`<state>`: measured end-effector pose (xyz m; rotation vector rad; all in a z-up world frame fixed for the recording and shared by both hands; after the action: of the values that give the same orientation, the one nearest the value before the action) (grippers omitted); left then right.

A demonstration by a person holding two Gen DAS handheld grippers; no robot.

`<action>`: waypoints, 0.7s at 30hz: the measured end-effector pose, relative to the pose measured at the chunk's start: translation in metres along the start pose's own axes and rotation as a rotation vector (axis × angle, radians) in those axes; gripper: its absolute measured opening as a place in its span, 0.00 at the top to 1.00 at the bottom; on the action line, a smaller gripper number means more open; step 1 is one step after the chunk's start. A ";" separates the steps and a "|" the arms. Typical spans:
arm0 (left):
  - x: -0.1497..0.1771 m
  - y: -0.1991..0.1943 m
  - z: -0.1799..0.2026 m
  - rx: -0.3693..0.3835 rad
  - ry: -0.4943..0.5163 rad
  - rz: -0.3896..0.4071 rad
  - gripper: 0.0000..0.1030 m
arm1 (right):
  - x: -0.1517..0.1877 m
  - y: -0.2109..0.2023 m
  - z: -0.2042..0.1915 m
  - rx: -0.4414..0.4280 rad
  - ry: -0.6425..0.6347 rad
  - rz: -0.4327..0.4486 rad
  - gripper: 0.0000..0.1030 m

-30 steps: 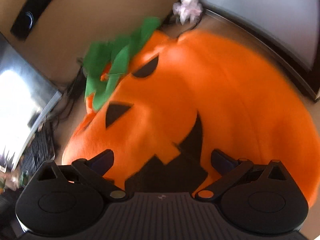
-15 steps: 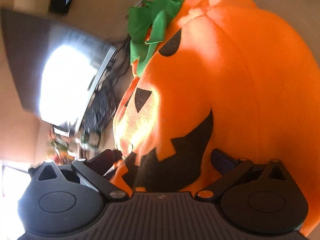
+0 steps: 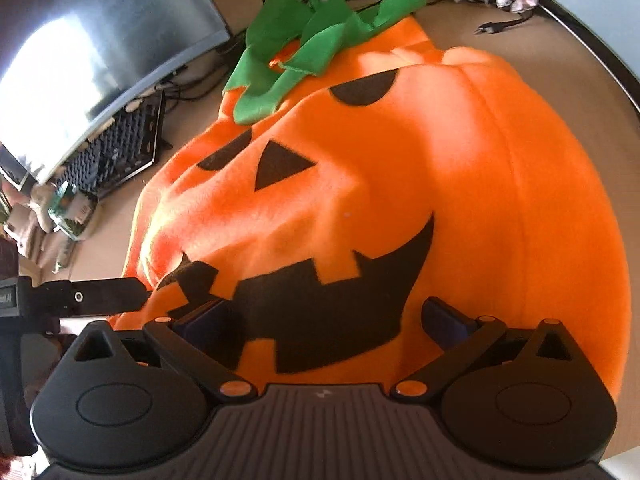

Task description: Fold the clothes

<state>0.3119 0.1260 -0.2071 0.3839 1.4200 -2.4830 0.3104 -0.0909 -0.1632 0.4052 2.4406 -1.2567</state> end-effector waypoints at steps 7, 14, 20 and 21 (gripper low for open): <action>-0.068 -0.060 -0.036 -0.138 0.136 0.123 0.00 | -0.015 -0.062 0.001 0.075 0.040 0.055 0.00; -0.096 -0.030 -0.016 -0.401 0.183 0.280 0.00 | -0.062 -0.096 0.010 0.399 -0.323 0.255 0.00; -0.076 -0.039 0.011 -0.586 0.449 0.315 0.00 | -0.077 -0.048 -0.002 0.491 -0.513 0.227 0.00; -0.069 -0.053 0.018 -0.554 0.475 0.337 0.00 | -0.071 -0.054 -0.006 0.468 -0.526 0.226 0.00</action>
<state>0.3557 0.1430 -0.1320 1.0295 1.9409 -1.7026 0.3508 -0.1227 -0.0894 0.3945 1.6175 -1.5874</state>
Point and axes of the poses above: each gripper's, at about its wrist camera, not at the fingertips, and y roughly the way its jaws point, z to its right, x to its underside, the point moved 9 cm from there along y, roughly the way its jaws point, and after that the axes turned 11 degrees about -x, right-handed, at the moved point
